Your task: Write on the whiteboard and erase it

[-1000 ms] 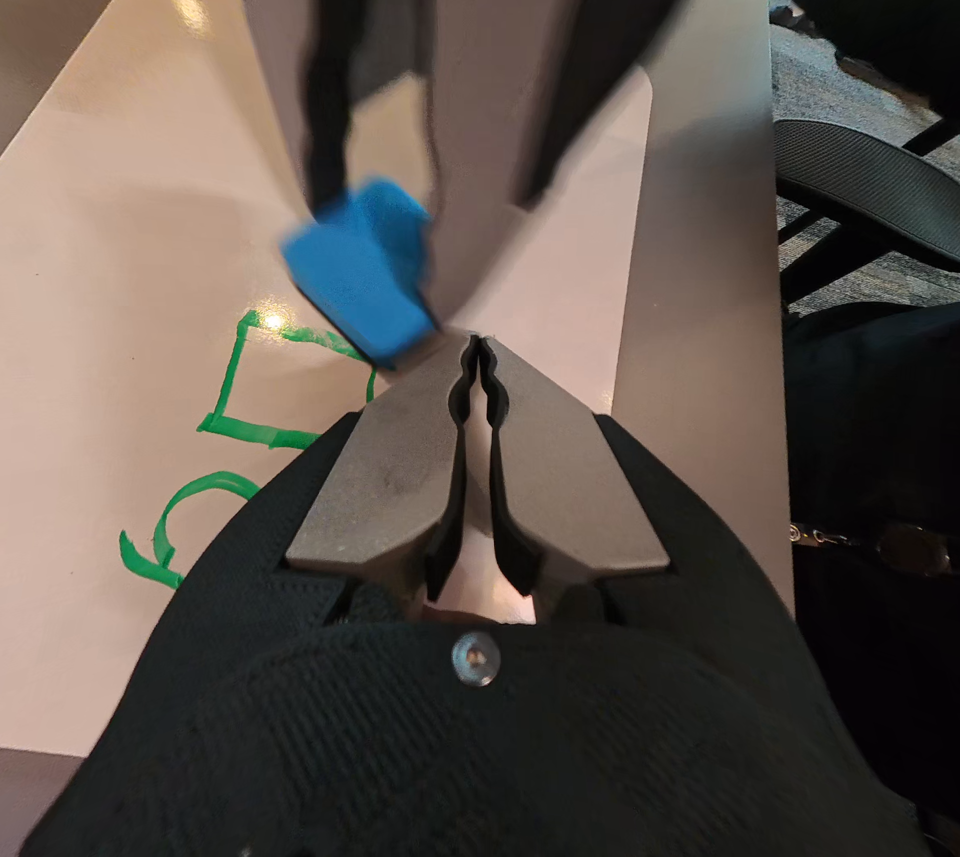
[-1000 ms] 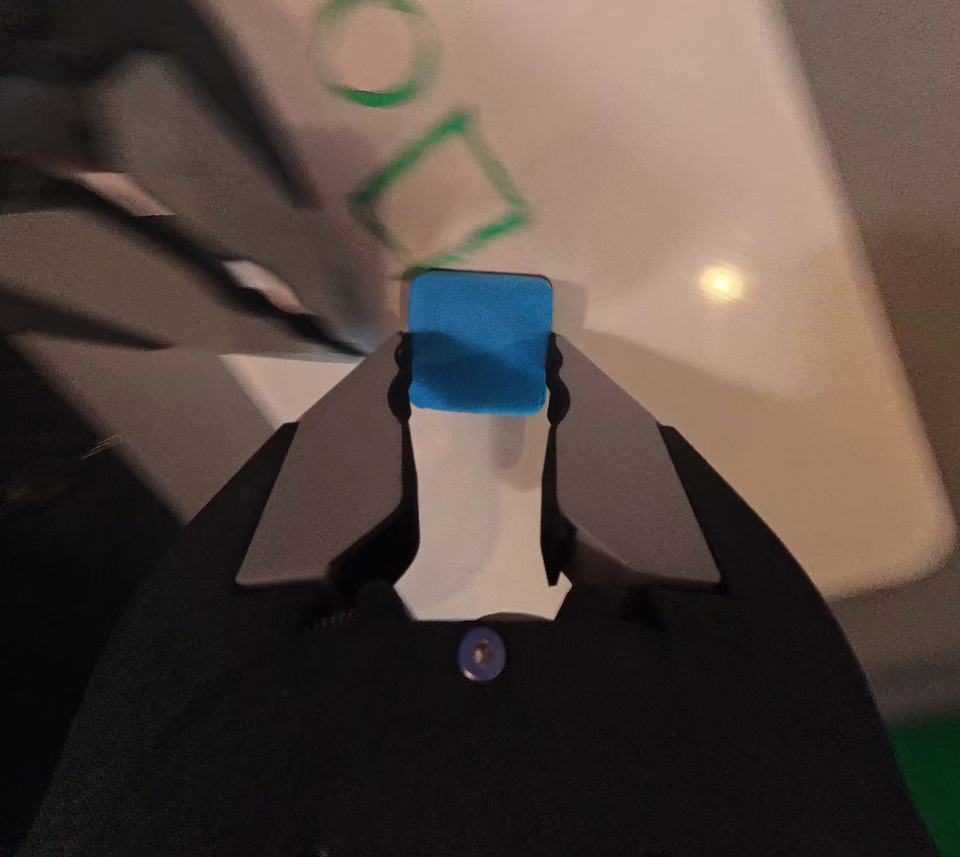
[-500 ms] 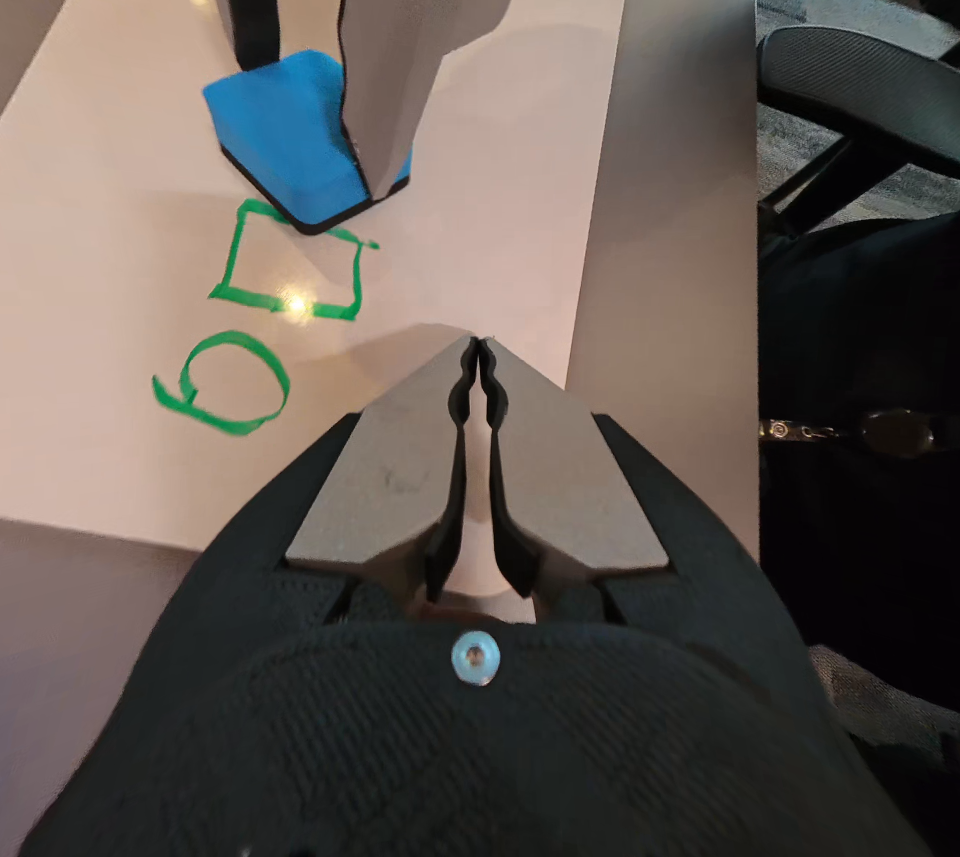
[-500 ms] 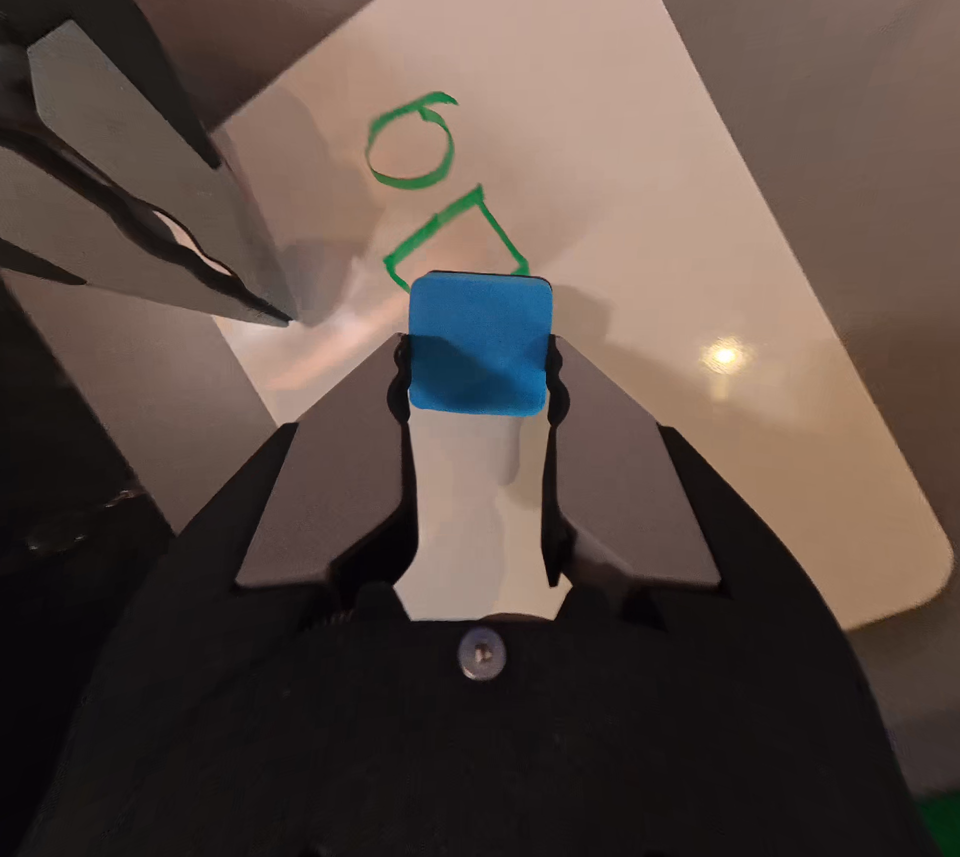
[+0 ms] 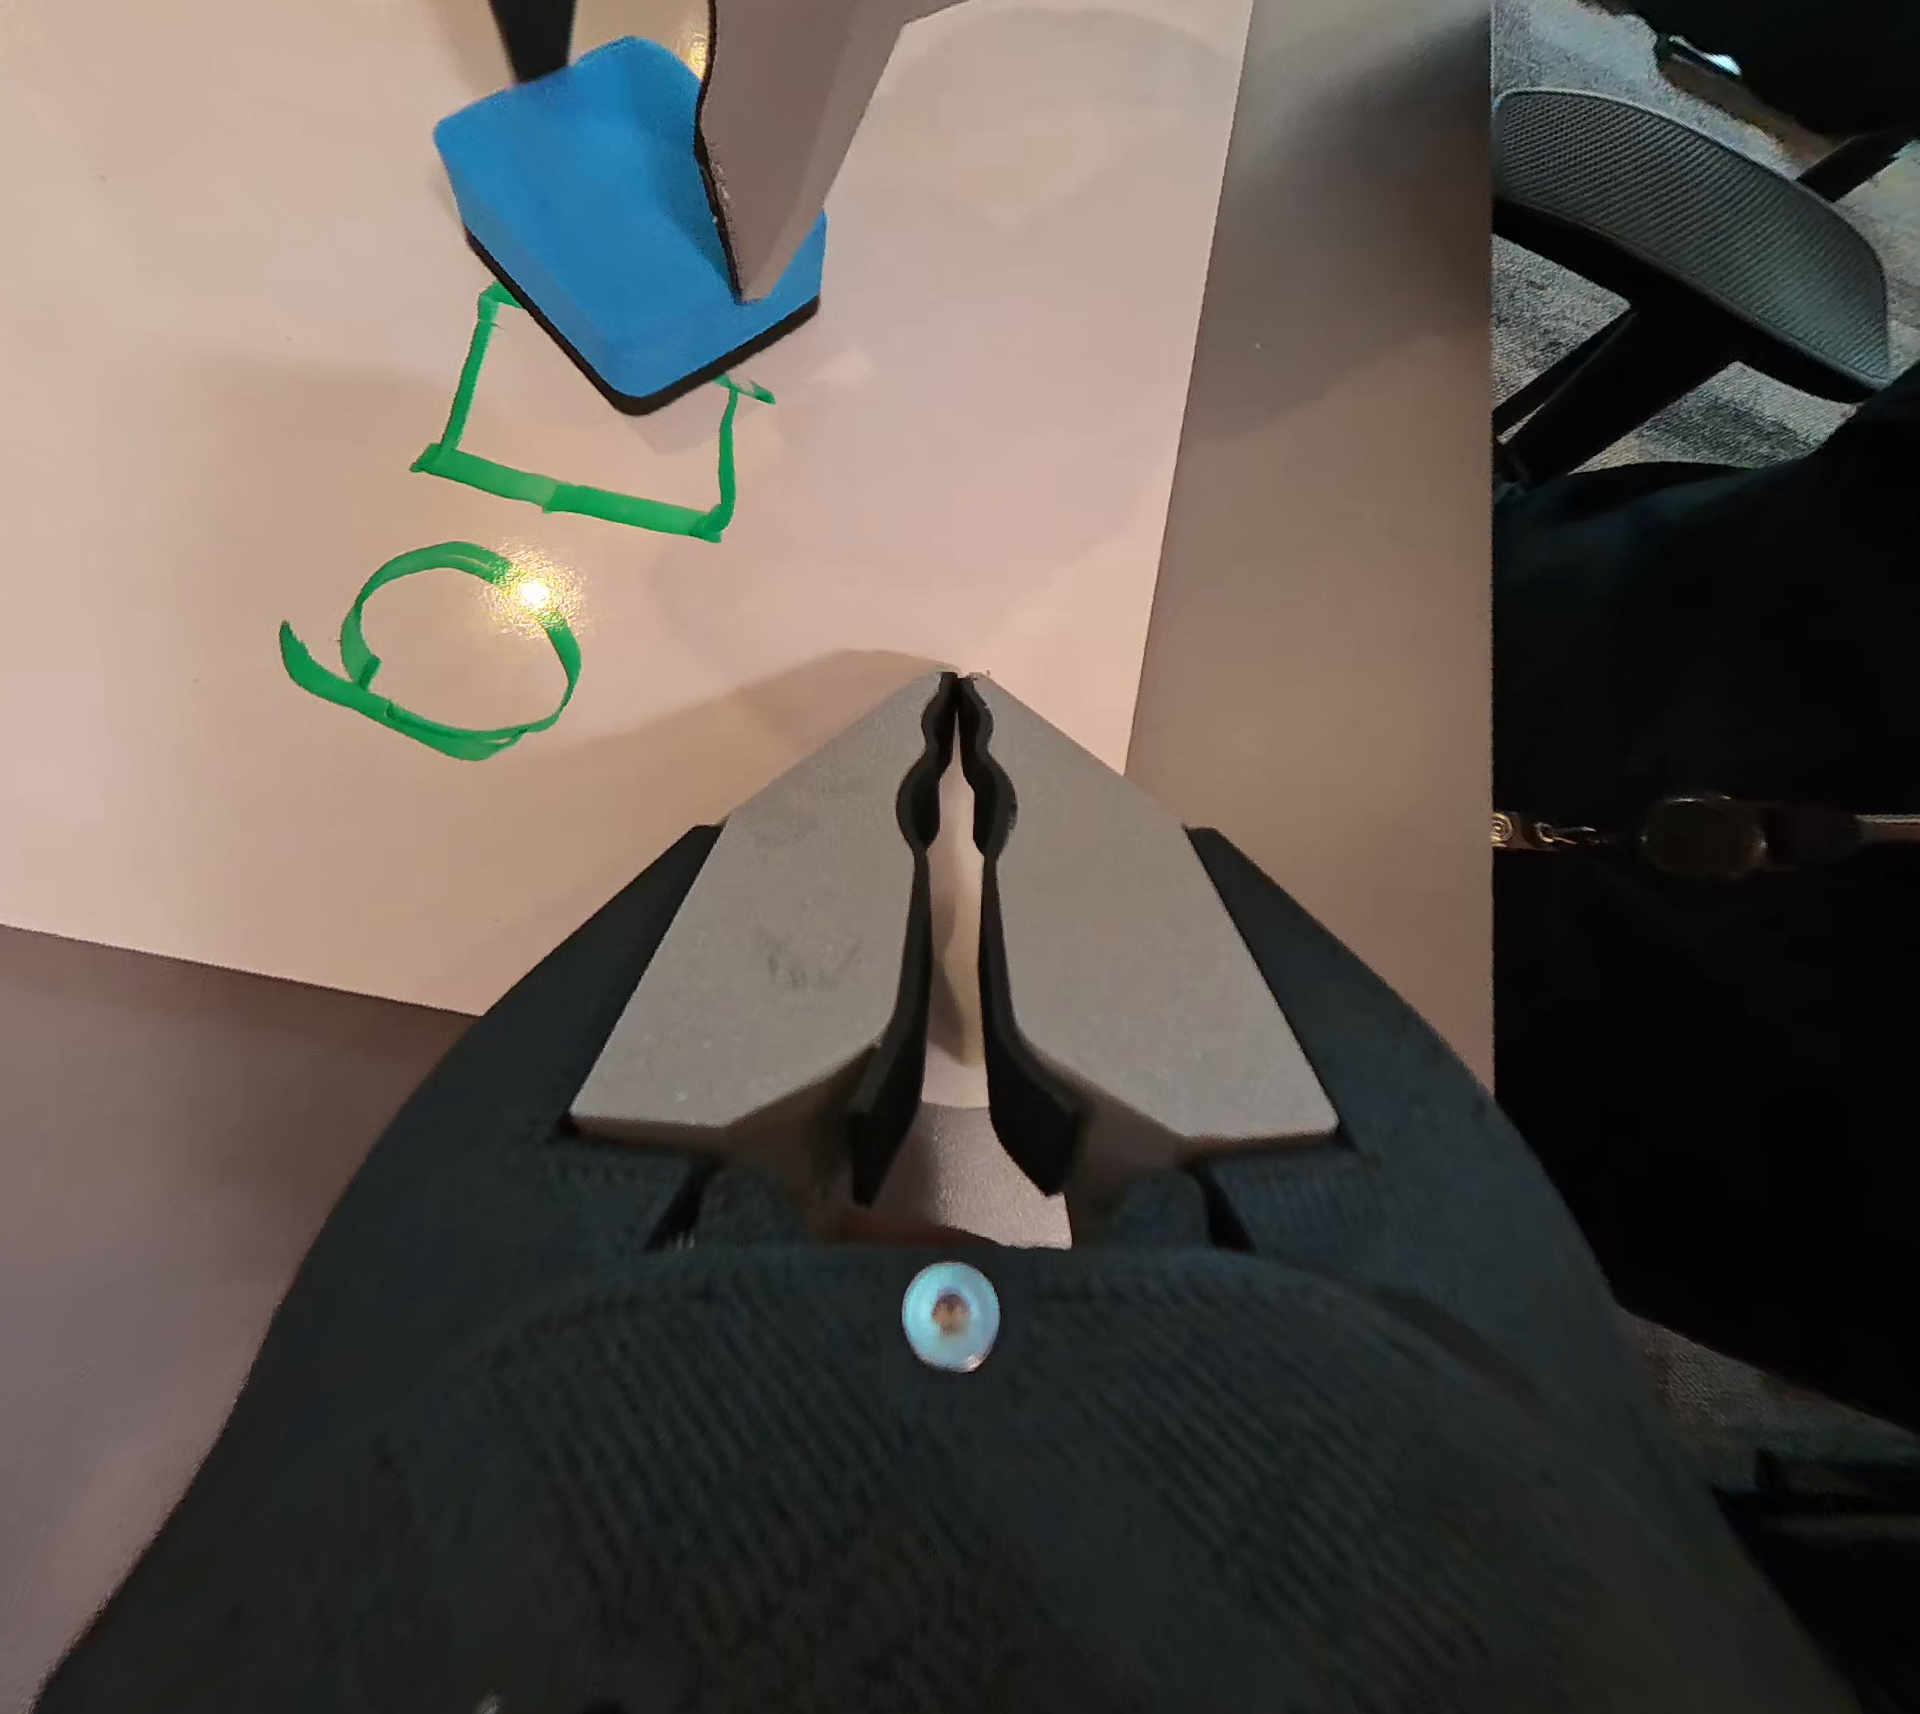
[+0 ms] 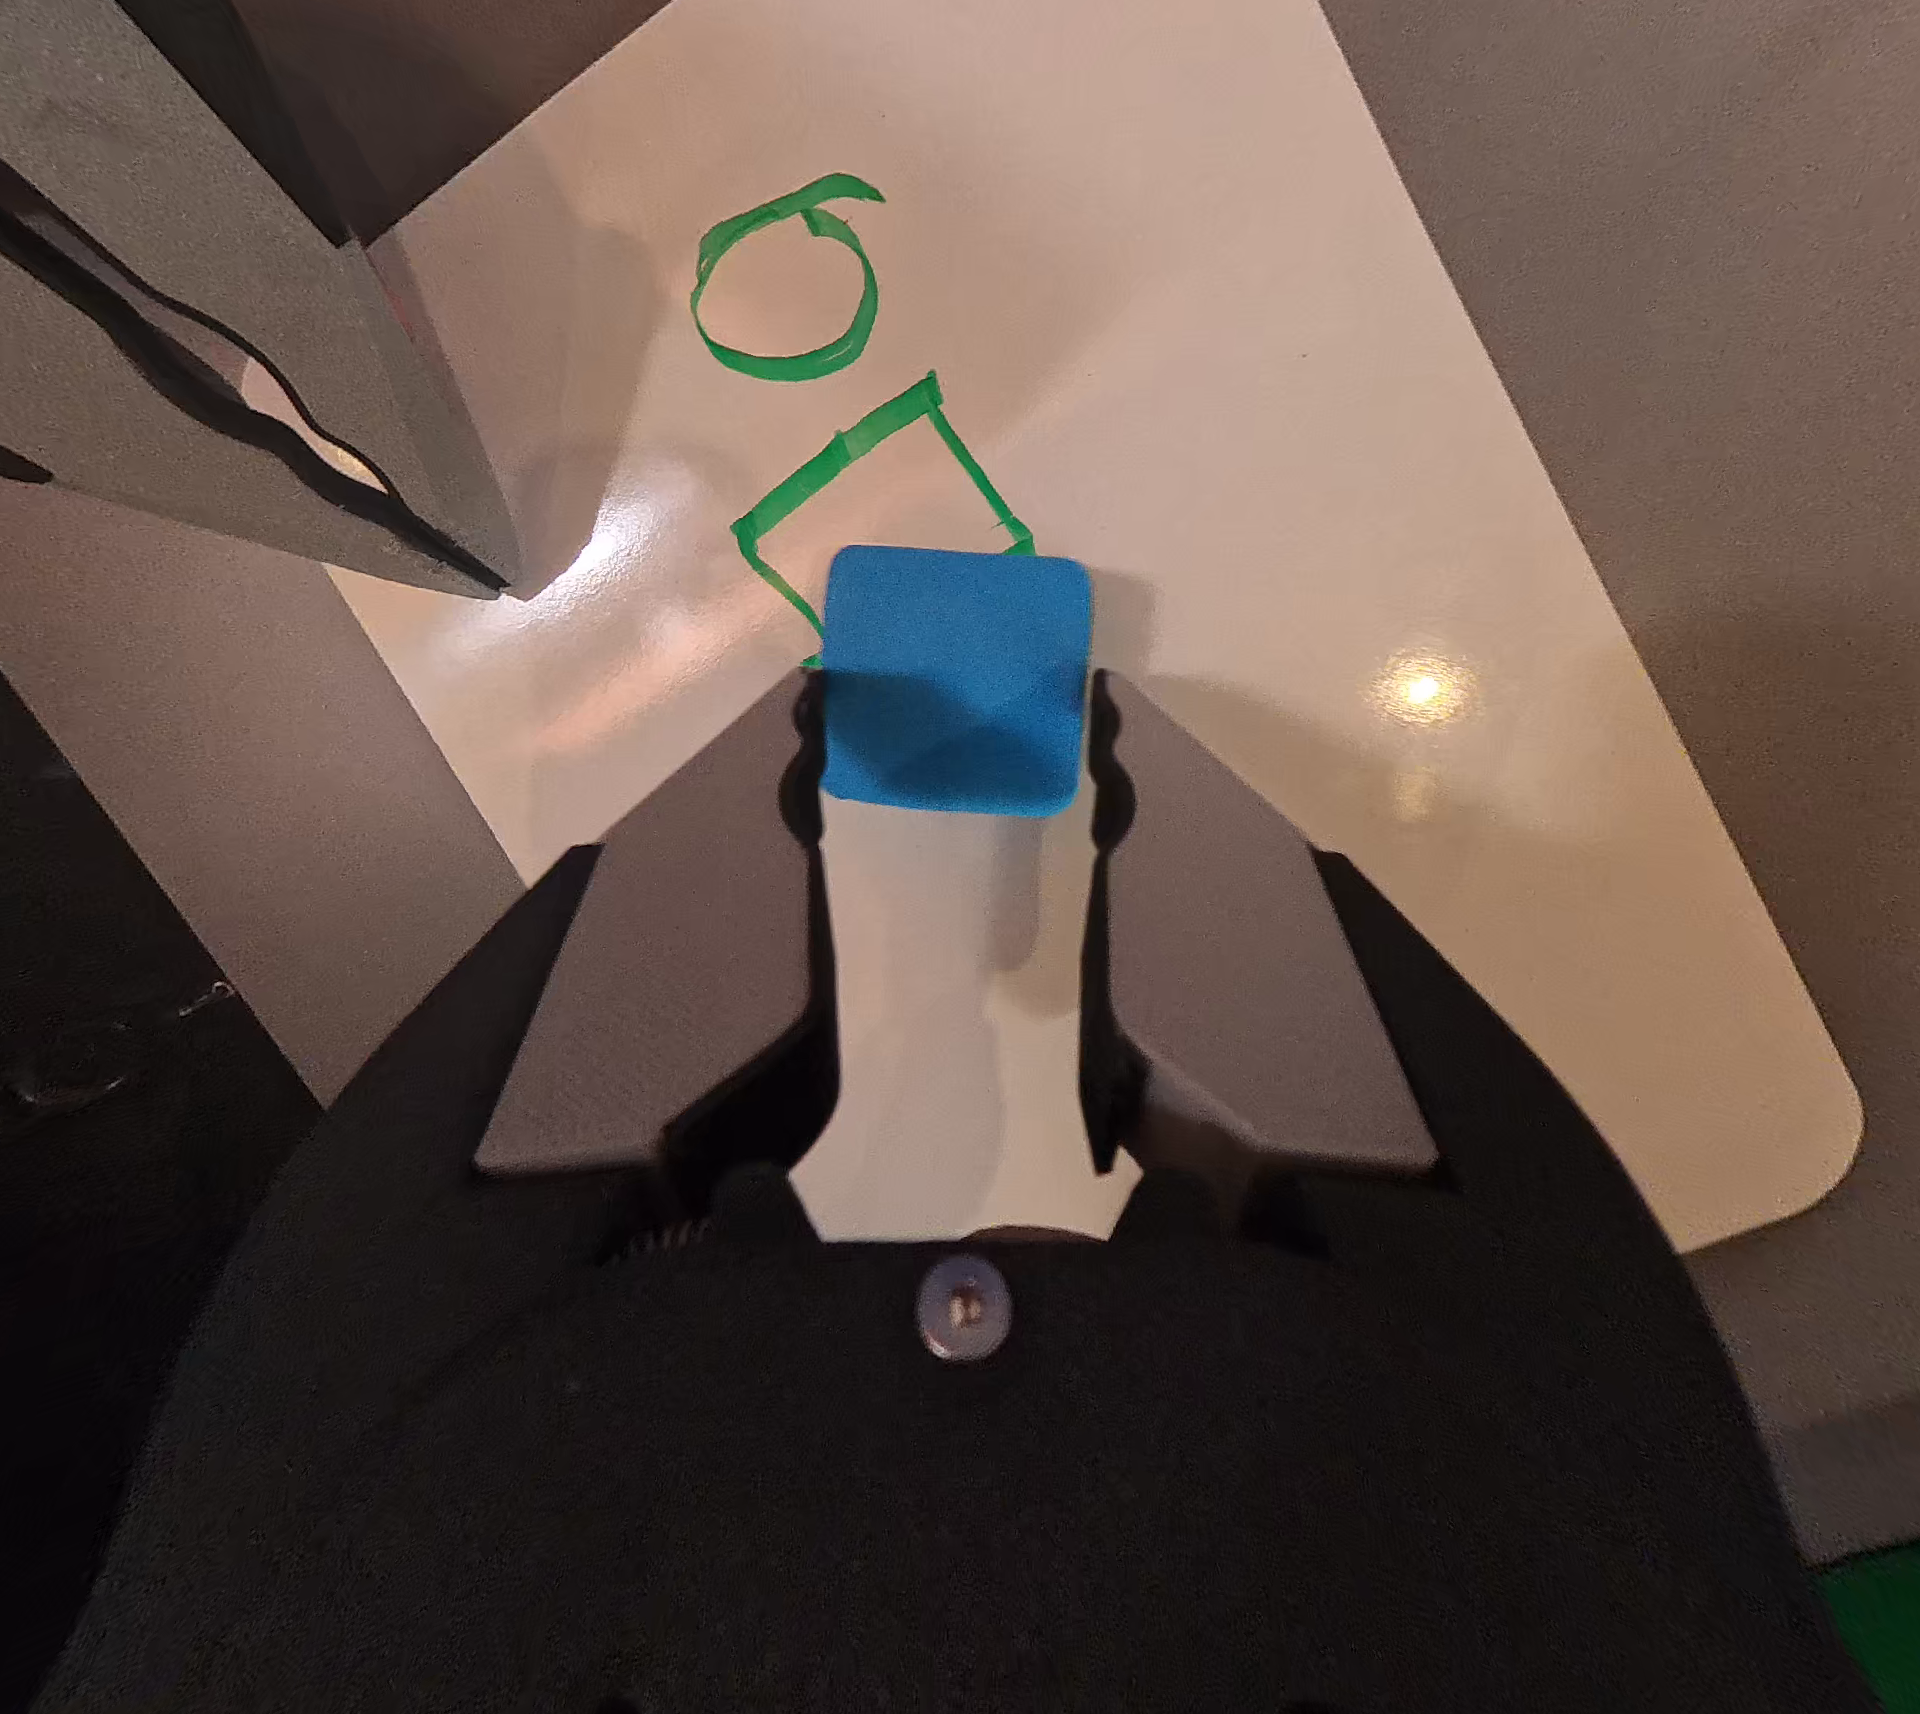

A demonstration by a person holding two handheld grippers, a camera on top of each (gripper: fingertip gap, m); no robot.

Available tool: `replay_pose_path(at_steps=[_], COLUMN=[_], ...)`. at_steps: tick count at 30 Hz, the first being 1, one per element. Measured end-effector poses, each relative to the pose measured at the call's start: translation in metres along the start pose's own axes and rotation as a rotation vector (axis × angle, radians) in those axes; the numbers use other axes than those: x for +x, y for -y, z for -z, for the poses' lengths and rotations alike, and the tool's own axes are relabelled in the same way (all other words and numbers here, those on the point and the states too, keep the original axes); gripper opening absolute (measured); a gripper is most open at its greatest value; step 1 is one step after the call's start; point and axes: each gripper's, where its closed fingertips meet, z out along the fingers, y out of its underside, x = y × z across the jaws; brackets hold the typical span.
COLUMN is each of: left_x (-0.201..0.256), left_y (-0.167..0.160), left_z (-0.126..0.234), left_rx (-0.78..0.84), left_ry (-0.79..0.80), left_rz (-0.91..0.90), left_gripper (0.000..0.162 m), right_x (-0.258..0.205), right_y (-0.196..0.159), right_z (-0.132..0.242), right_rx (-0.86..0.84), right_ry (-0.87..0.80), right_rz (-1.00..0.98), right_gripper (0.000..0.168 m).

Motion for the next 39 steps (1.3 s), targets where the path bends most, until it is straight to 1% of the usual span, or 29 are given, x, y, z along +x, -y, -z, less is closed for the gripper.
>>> replay_pose_path(at_steps=[5,8,10,12,13,15,17,18,19,21,22,23,24,26,27,28,29,31,32,33,36,37,38,39], left_x=[0.0,0.0,-0.001,-0.004,-0.005,-0.005,-0.006,-0.006,-0.006,-0.006,-0.006,-0.006,-0.006,-0.006,-0.006,-0.006,-0.006,-0.006,-0.006,-0.006,-0.007,-0.007,-0.007,-0.006], left_y=[0.0,0.0,0.001,0.002,0.002,0.002,0.002,0.002,0.002,0.001,0.001,0.001,0.001,0.001,0.001,0.001,0.001,0.001,0.001,0.001,0.002,0.002,0.002,0.001], left_z=[-0.001,-0.001,-0.001,-0.001,-0.001,-0.001,-0.001,-0.001,-0.001,0.0,0.0,0.0,-0.001,-0.001,-0.001,-0.001,-0.001,-0.001,-0.001,-0.001,-0.001,-0.001,-0.001,-0.001], left_rx=[0.006,0.021,0.036,0.044,0.045,0.046,0.047,0.048,0.048,0.047,0.046,0.045,0.045,0.046,0.047,0.047,0.047,0.046,0.045,0.046,0.048,0.049,0.049,0.048], left_ry=[0.012,-0.003,-0.018,-0.012,-0.004,0.005,0.006,0.007,0.006,0.002,0.002,0.003,0.004,0.007,0.007,0.007,0.007,0.005,0.005,0.006,0.01,0.01,0.01,0.008], left_rz=[0.01,0.025,0.042,0.054,0.049,0.047,0.052,0.052,0.052,0.053,0.052,0.05,0.049,0.052,0.052,0.053,0.054,0.054,0.053,0.053,0.054,0.055,0.055,0.055], left_gripper=[0.0,0.0,0.0,0.0,0.0,0.0,0.0,0.0,0.0,0.0,0.0,0.0,0.0,0.0,0.0,0.0,0.0,0.0,0.0,0.0,0.0,0.0,0.0,0.0], right_x=[0.0,0.011,0.004,-0.023,-0.028,-0.017,0.014,0.018,0.014,-0.029,-0.038,-0.035,-0.025,0.013,0.021,0.019,0.008,-0.034,-0.035,-0.03,0.024,0.024,0.01,-0.019], right_y=[0.0,0.005,0.01,0.01,0.007,0.008,0.015,0.017,0.019,0.022,0.02,0.018,0.017,0.019,0.019,0.019,0.019,0.02,0.019,0.018,0.024,0.026,0.03,0.031], right_z=[0.0,0.0,-0.004,-0.008,-0.008,-0.007,-0.005,-0.006,-0.008,-0.014,-0.016,-0.015,-0.013,-0.008,-0.007,-0.008,-0.01,-0.016,-0.016,-0.014,-0.007,-0.008,-0.012,-0.019], right_rx=[-0.015,-0.018,-0.015,-0.032,-0.051,-0.078,-0.061,-0.057,-0.049,-0.023,-0.03,-0.048,-0.065,-0.059,-0.054,-0.05,-0.043,-0.027,-0.036,-0.062,-0.085,-0.092,-0.086,-0.085], right_ry=[-0.038,-0.086,-0.054,0.058,0.057,0.005,-0.115,-0.111,-0.086,0.09,0.087,0.045,0.005,-0.11,-0.113,-0.095,-0.06,0.075,0.043,0.012,-0.214,-0.211,-0.157,-0.029], right_rz=[0.022,0.016,0.022,0.069,0.103,0.066,0.008,-0.021,-0.024,0.033,0.069,0.087,0.056,-0.03,-0.07,-0.079,-0.042,0.056,0.086,0.058,-0.027,-0.035,0.007,0.048], right_gripper=[0.046,0.046,0.045,0.045,0.045,0.045,0.045,0.045,0.045,0.045,0.045,0.045,0.044,0.045,0.045,0.045,0.045,0.045,0.045,0.044,0.045,0.045,0.045,0.045])
